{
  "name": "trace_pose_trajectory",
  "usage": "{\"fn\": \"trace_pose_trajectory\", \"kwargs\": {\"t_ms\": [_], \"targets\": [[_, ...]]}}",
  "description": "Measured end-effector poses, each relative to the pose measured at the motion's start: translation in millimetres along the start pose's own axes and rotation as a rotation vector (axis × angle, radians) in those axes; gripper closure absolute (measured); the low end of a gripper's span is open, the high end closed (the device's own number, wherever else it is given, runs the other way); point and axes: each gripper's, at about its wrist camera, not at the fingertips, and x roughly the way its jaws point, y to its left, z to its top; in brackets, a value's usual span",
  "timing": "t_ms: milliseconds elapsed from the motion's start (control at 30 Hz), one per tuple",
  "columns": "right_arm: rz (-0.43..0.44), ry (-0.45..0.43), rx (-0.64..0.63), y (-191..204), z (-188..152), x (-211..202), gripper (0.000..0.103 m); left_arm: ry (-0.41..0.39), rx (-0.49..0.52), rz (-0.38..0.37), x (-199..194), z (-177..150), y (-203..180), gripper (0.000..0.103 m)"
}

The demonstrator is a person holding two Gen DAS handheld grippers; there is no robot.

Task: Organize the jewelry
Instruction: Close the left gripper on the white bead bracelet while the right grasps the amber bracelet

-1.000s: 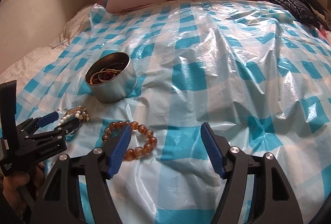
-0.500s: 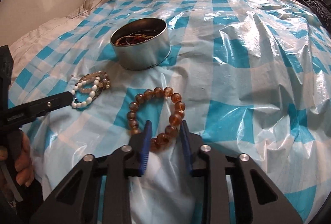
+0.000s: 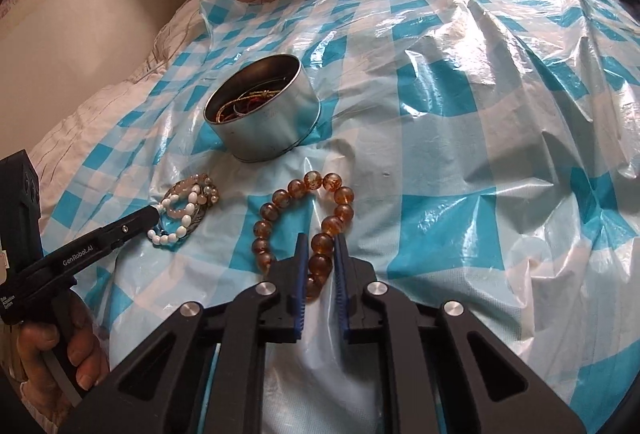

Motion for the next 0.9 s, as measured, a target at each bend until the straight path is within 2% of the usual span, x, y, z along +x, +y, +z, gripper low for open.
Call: {"fn": "trace_pose_trajectory", "kwargs": {"t_ms": [67, 100, 133, 233, 333, 433, 500, 667, 800, 900], "targets": [[0.007, -0.01, 0.002, -2.2, -2.4, -6.1, 0.091, -0.073, 0.001, 0.027, -13.8, 0.1, -0.6, 0.08], [0.015, -0.013, 0.007, -4.2, -4.1, -7.9, 0.091, -0.084, 0.005, 0.014, -16.4, 0.8, -1.7, 0.075], [0.026, -0.015, 0.018, -7.0, -5.3, -8.1, 0.091, -0.081, 0.017, 0.001, -15.9, 1.3, -4.1, 0.065], [0.052, -0.005, 0.063, -15.4, -5.6, -5.2, 0.089, -0.025, 0.07, -0.018, -1.5, 3.4, -14.8, 0.061], [0.049, -0.001, 0.057, -14.3, -4.5, -3.8, 0.088, 0.086, 0.064, 0.016, 23.0, 1.2, -13.9, 0.061], [0.058, 0.002, 0.059, -15.0, -4.4, -2.4, 0.088, 0.117, 0.016, -0.01, 27.7, 1.4, -1.5, 0.071], [0.07, -0.001, 0.068, -17.1, -4.8, -2.6, 0.088, 0.139, 0.028, -0.015, 29.5, 3.1, 1.1, 0.076], [0.084, -0.001, 0.077, -19.4, -4.6, -2.2, 0.088, 0.171, 0.21, 0.011, 28.3, 8.2, -2.6, 0.089], [0.096, -0.021, 0.071, -19.9, -5.2, -6.4, 0.091, 0.149, 0.239, -0.019, 12.9, 9.0, -2.6, 0.096], [0.116, -0.044, 0.071, -19.7, -5.6, -13.5, 0.095, 0.106, 0.227, -0.081, -3.6, 7.6, -3.2, 0.096]]}}
